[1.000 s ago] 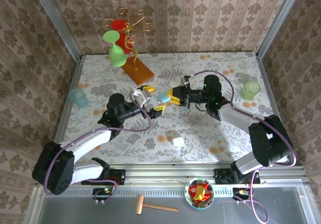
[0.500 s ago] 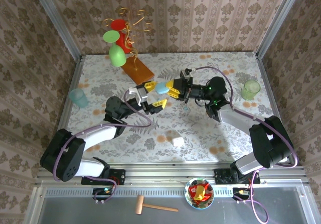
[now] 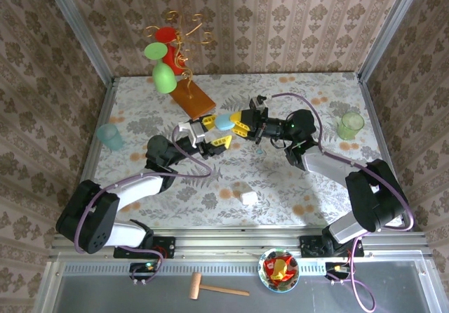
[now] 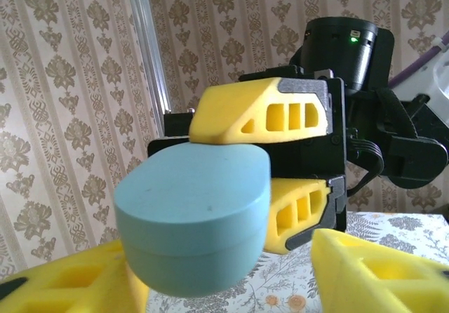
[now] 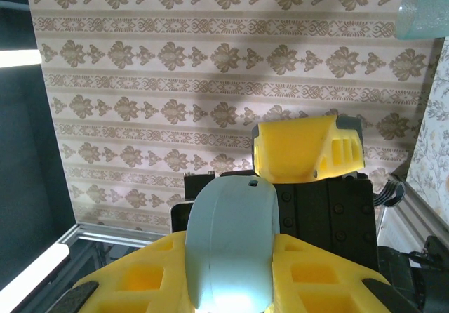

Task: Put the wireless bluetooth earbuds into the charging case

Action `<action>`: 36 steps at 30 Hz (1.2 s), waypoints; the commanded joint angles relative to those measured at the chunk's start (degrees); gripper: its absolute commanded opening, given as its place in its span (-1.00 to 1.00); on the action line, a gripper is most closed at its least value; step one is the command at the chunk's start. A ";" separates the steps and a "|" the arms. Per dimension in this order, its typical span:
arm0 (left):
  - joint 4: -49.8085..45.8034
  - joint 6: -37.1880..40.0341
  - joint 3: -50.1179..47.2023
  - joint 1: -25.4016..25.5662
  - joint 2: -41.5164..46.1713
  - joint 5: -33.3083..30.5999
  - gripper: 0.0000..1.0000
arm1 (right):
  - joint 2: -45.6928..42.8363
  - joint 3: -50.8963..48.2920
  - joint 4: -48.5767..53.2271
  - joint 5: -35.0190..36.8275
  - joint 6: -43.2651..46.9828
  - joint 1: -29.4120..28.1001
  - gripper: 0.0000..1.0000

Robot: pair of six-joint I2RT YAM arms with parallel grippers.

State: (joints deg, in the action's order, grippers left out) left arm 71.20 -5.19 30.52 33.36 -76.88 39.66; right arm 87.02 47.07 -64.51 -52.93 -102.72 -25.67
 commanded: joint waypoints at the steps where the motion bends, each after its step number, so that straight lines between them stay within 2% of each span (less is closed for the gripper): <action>1: 2.60 -1.58 2.36 0.35 0.09 0.60 0.07 | 0.77 0.27 -2.64 0.85 -0.20 -0.42 -0.79; 11: 2.54 -4.21 3.14 0.55 -0.02 0.35 0.07 | 1.33 0.82 -2.29 0.68 0.24 -0.67 -0.80; 16: 2.58 -3.52 2.92 0.56 -0.10 1.34 -0.08 | 1.20 0.91 -2.53 0.73 -0.11 -0.70 -0.79; 17: 2.57 -3.14 2.88 0.64 -0.17 1.53 -0.07 | 1.06 0.96 -2.62 0.78 -0.27 -0.62 -0.80; 20: 2.62 -2.77 2.71 0.73 -0.50 1.81 0.19 | 1.05 1.05 -4.34 1.16 -1.19 -0.70 -0.79; 23: 2.62 -2.46 2.62 0.74 -0.55 1.89 0.22 | 0.95 1.18 -5.07 1.30 -1.63 -0.70 -0.79; 34: 2.60 -2.32 2.61 0.89 -0.29 2.09 -0.24 | 0.93 0.86 -4.81 1.42 -1.74 -0.71 -0.79; 36: 2.39 -2.40 2.61 0.91 -0.24 1.93 -0.29 | 0.72 0.96 -4.74 1.42 -1.59 -0.70 -0.72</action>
State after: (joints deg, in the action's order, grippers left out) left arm 71.96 -7.75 32.03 33.65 -77.14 38.85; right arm 87.77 47.07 -67.11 -53.15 -104.36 -26.15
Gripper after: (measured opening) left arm 0.380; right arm 0.236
